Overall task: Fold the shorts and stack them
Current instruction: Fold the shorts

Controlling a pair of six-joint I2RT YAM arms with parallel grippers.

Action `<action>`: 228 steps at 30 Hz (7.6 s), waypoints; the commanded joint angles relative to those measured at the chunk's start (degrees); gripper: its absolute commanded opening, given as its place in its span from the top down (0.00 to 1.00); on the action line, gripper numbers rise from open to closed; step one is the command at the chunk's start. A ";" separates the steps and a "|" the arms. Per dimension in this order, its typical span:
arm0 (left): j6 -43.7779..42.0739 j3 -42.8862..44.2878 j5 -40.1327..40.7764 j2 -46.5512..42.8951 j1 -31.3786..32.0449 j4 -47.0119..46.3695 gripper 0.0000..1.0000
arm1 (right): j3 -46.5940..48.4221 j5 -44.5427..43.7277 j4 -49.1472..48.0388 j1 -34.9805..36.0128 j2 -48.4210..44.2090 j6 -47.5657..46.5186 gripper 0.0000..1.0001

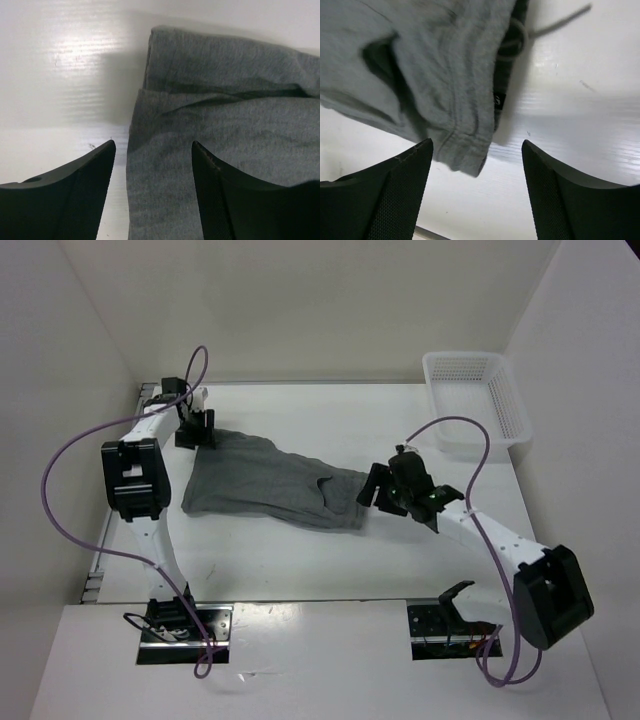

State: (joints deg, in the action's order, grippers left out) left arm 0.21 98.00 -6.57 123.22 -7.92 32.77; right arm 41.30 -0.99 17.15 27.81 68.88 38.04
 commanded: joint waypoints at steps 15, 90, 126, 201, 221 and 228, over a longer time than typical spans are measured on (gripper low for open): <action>-0.21 -12.92 1.03 -6.68 -0.87 0.27 0.29 | 4.22 6.17 -9.32 1.02 22.95 1.95 0.36; -0.21 -5.18 7.61 -2.45 12.85 2.38 0.39 | 85.29 -5.51 31.91 13.94 49.26 -26.70 1.00; -0.21 -1.65 -4.42 2.73 38.16 10.03 0.35 | 55.21 -7.44 29.17 -1.27 25.86 -32.15 1.00; -0.21 -0.09 -10.03 -14.94 13.36 16.26 0.30 | 44.15 -6.99 9.92 17.63 28.15 -17.65 0.24; -0.21 -4.39 -11.97 -7.82 20.67 16.62 0.37 | 25.33 -7.09 -1.85 16.04 29.20 -15.45 0.20; -0.21 -3.78 -13.65 -6.77 20.67 17.15 0.60 | 23.74 -3.85 -3.88 16.04 29.20 -16.77 0.20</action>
State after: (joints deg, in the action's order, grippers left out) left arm 0.16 92.25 -17.69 115.31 12.73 49.12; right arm 65.65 -6.26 17.65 43.99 97.86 21.61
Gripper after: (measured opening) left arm 0.422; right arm 0.802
